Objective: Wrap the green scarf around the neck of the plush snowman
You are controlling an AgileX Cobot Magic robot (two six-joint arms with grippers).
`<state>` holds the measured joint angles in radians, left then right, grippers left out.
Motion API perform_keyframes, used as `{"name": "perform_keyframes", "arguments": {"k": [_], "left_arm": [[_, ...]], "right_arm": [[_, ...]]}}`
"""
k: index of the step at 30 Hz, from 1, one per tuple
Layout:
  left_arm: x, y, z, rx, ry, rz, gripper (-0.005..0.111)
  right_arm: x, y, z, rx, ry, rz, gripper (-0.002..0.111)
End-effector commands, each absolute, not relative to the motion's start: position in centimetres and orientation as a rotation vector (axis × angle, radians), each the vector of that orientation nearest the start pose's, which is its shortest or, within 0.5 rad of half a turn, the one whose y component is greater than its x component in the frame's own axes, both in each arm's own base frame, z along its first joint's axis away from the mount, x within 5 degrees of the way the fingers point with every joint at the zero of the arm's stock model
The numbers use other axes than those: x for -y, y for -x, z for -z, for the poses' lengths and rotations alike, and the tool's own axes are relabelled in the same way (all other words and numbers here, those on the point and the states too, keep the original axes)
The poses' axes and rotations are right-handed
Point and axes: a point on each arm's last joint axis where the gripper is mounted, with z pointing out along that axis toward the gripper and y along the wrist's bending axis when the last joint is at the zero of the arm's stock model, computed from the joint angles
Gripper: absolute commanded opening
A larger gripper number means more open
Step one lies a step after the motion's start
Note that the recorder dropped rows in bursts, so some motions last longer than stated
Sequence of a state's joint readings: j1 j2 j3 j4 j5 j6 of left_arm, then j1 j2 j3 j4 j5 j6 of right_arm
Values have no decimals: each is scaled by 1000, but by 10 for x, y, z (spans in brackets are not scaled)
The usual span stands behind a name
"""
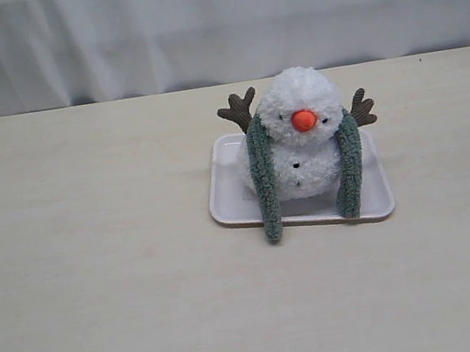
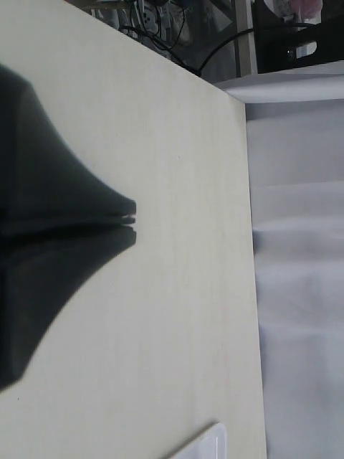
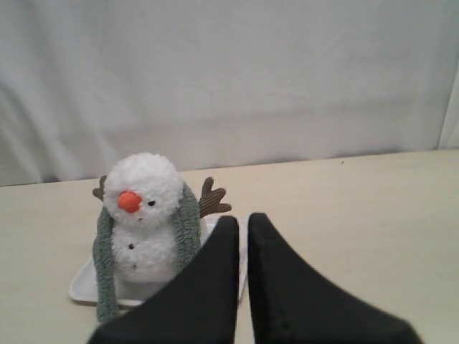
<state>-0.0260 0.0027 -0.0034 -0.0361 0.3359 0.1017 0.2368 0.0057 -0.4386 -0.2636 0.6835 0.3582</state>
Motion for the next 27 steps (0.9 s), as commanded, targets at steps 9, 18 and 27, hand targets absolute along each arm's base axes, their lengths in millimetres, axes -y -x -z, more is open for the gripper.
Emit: {"name": "perform_keyframes", "arguments": {"k": [9, 18, 27], "left_arm": [[2, -54, -184, -1804, -89, -18, 0], [2, -54, -184, -1804, -89, -18, 0], [2, -54, -184, -1804, -89, -18, 0]], "right_arm": [[3, -30, -278, -1623, -15, -183, 4], [-9, -45, -259, -1363, 222, -84, 4], [-7, -54, -223, -1366, 171, -5, 4]]}}
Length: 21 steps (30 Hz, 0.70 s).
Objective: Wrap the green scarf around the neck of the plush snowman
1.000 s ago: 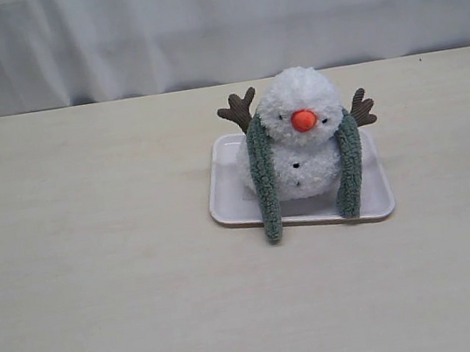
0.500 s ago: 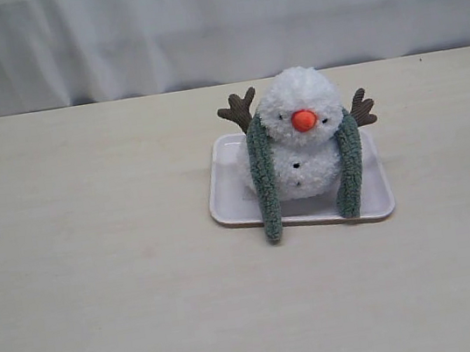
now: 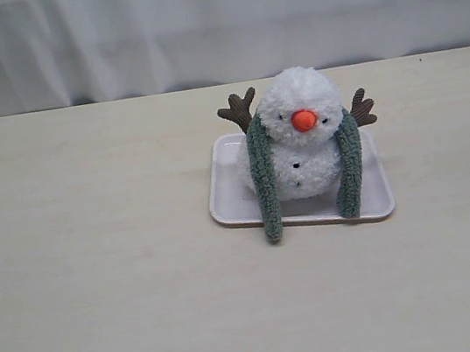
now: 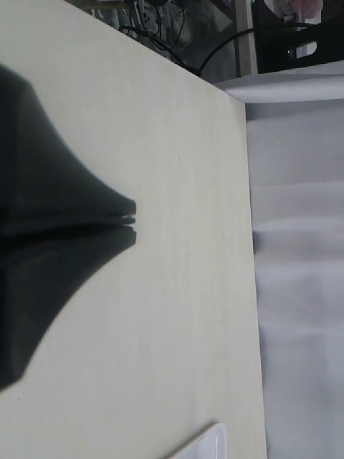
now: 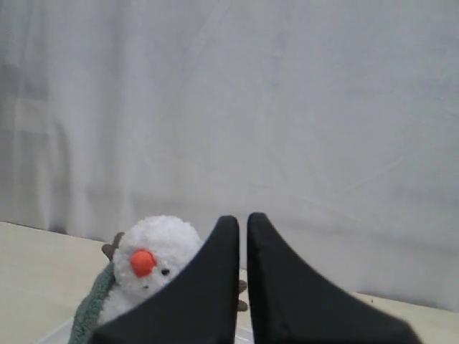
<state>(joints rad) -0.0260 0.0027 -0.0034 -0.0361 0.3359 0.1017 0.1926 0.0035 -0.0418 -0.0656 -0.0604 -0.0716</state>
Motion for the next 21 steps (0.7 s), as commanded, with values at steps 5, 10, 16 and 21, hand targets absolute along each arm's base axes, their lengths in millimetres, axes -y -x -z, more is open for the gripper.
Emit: {"name": "perform_keyframes", "arguments": {"k": [5, 10, 16, 21], "left_arm": [[2, -54, -184, -1804, -89, -18, 0], [2, -54, -184, -1804, -89, -18, 0], [2, -54, -184, -1804, -89, -18, 0], [2, -54, -184, -1804, -89, -18, 0]], "right_arm": [[-1, -56, -208, -1537, 89, 62, 4], [1, -56, -203, -1593, 60, 92, 4], [3, -56, -195, -1680, 40, 103, 4], [3, -55, -189, -1748, 13, 80, 4]]}}
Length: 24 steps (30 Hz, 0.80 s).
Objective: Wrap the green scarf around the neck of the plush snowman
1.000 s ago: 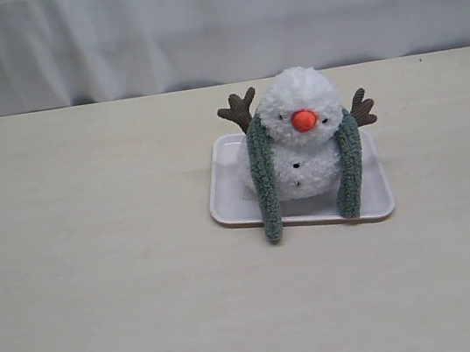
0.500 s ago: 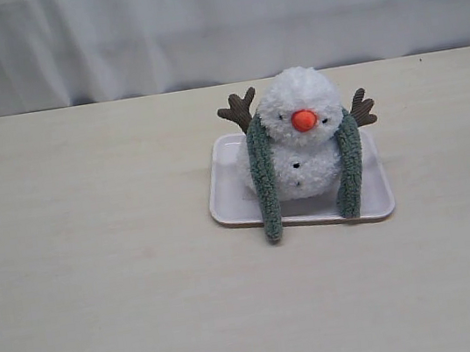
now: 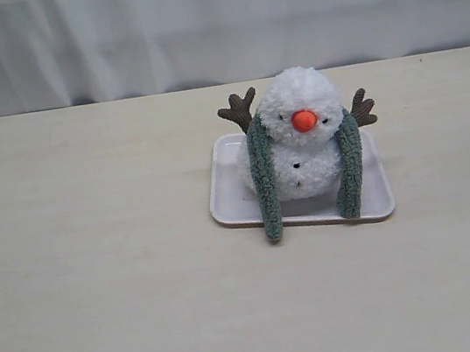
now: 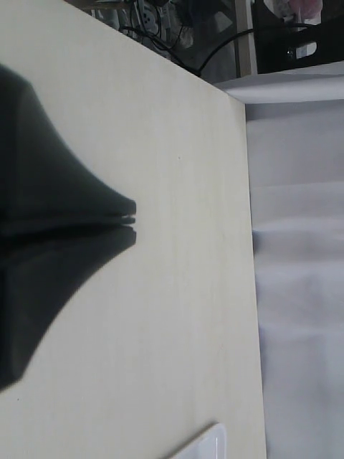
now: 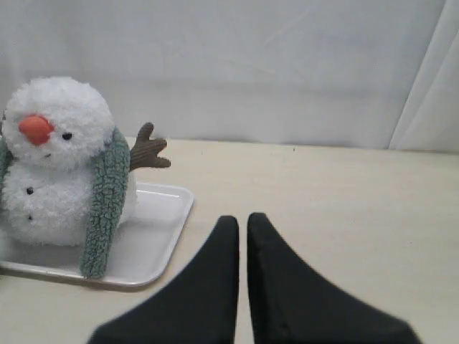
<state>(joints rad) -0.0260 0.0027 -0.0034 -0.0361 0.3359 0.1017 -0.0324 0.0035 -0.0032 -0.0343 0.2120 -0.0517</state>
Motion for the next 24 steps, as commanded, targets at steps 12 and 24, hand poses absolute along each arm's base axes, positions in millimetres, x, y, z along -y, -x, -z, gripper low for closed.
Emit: {"name": "perform_keyframes", "arguments": {"k": [12, 24], "left_arm": [[2, -54, -184, -1806, -89, -18, 0], [2, -54, -184, -1806, -89, -18, 0]], "right_arm": [[3, -54, -183, -1814, -14, 59, 4], [3, -53, -182, -1829, -34, 44, 4]]}}
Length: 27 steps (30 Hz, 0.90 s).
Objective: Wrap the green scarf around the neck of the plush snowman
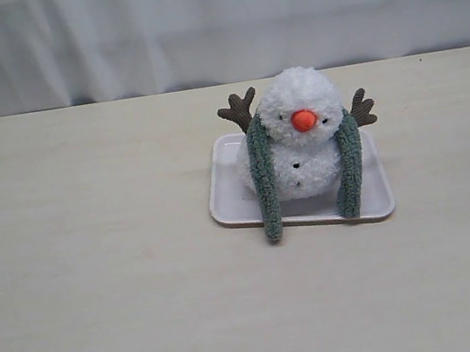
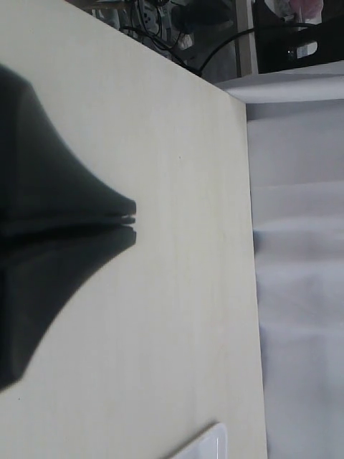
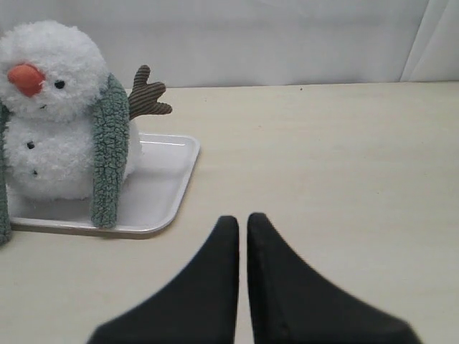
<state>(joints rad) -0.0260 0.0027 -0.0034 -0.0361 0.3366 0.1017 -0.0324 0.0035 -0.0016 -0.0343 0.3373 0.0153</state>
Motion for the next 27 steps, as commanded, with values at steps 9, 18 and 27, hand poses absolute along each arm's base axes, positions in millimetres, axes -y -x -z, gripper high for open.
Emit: {"name": "perform_keyframes", "arguments": {"k": [9, 18, 27], "left_arm": [[2, -54, -184, -1804, -90, -20, 0], [2, -54, -184, -1804, -92, -18, 0], [5, -54, -184, -1802, -127, 9, 0]], "right_arm": [[3, -53, -182, -1825, -30, 41, 4], [3, -53, -182, -1825, -30, 41, 4], [3, -53, -182, -1825, -30, 41, 4]]}}
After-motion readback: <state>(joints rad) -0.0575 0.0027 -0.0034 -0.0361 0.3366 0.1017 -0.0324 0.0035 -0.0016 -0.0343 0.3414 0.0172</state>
